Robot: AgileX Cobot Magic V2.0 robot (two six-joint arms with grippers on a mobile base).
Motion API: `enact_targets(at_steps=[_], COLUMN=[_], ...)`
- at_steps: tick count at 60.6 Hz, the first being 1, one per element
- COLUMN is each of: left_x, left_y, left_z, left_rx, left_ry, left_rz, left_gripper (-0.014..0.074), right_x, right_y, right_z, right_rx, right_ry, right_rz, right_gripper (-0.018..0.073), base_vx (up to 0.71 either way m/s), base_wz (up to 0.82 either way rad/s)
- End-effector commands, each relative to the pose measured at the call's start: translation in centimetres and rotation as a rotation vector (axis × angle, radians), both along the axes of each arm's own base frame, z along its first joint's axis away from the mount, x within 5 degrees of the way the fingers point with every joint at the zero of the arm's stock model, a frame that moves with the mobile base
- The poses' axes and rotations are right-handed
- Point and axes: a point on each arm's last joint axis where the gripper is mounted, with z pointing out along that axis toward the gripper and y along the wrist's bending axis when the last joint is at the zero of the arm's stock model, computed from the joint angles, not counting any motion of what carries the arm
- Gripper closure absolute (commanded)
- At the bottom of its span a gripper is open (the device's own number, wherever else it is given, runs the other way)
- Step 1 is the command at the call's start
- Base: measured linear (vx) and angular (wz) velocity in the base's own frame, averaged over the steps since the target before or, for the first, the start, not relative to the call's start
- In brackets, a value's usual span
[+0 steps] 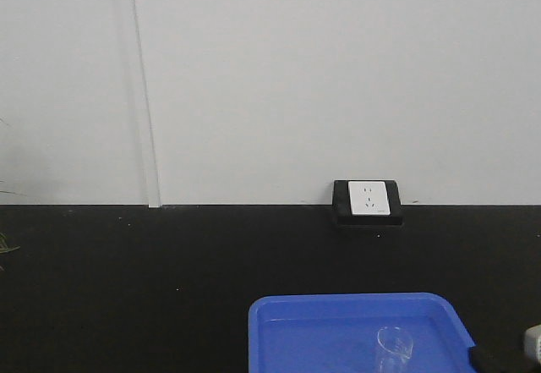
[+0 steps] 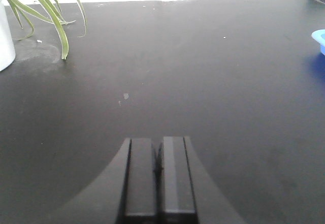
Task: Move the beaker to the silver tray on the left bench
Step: 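Lower the right gripper around the beaker and close it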
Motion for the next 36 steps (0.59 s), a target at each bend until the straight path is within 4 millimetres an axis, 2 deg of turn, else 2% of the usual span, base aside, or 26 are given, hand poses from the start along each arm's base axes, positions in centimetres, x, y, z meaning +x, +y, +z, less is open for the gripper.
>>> enact_targets(at_steps=[1,18,27,36], left_x=[0.2,0.2,0.2,0.2], left_y=[0.0,0.0,0.0,0.0], left_z=[0.1,0.1,0.1,0.1], left_rx=[-0.009,-0.009,-0.009,-0.009], left_ry=[-0.068,-0.068,-0.068,-0.068], left_rz=[0.001,0.001,0.001,0.001], left_gripper=[0.0595,0.0595,0.0595,0.0595], right_x=[1.6,3.7,4.7,6.5], right_y=[1.0,2.0,2.1,2.1], right_z=[0.2,-3.8,-6.4,-7.4], right_rx=[-0.027,0.08,0.108,0.106], right_ry=[-0.094,-0.092,-0.025,-0.026], right_rz=[0.128,0.225,0.232,0.241], right_gripper=[0.0083,0.0025,-0.002,-0.0035], base_vx=[0.0,0.0,0.0,0.0], base_wz=[0.0,0.0,0.0,0.0])
